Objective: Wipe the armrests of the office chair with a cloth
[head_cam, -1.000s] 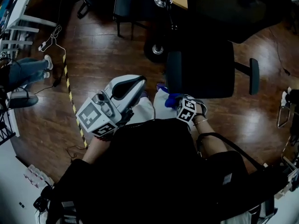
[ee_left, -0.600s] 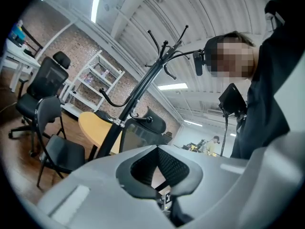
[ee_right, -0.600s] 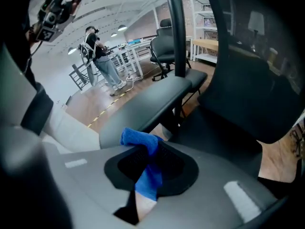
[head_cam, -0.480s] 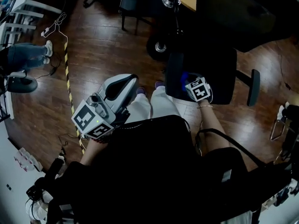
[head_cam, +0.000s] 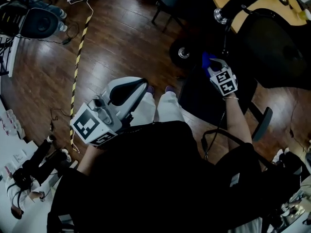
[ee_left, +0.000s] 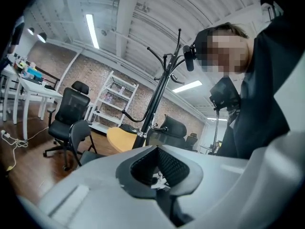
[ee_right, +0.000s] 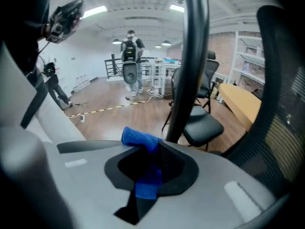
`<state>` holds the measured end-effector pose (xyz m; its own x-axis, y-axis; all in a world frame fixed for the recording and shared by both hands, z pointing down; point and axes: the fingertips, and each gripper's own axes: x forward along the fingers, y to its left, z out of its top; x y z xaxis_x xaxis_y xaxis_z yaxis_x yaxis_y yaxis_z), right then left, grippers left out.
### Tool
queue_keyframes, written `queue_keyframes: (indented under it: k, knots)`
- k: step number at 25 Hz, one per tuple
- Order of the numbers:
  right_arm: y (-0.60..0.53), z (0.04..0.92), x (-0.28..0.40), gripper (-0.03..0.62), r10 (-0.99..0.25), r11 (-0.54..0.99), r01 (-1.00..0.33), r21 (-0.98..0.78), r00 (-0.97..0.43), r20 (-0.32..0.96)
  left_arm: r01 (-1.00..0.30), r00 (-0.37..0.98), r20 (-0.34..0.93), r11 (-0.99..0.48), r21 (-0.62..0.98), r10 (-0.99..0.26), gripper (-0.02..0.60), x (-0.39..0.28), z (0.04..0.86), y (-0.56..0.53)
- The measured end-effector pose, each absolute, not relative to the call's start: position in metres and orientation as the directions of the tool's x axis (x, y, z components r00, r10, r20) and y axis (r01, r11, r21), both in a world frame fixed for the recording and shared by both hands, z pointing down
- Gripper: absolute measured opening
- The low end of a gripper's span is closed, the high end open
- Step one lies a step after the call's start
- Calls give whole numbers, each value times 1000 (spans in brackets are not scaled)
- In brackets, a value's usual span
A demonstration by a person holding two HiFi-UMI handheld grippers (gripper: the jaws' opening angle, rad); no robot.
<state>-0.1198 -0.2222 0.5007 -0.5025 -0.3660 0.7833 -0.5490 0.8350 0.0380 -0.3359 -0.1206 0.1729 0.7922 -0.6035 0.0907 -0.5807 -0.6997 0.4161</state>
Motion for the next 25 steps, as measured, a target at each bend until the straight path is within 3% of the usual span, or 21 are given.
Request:
queue_keyframes:
  k: [6,16,21,25]
  knots:
    - [-191,515,-169,48,-218,957,-278,83,-503,836,-611,768,77,-689,390,-636,6,-336,165,-123]
    - [26,505,-219,48,285,956,127,-264,-606,742,-602,767,54,-688,405,-639,6,-346,163,-144]
    - [18,507,-197,48,283,958,137,-252,-597,751,-609,757,55,-673,420,-651,6,-343,167,-157]
    - [-83,515,-163,48,80,995,2,-96,-576,814,-619,752,50,-677,397,-658,6,-340,155,-154]
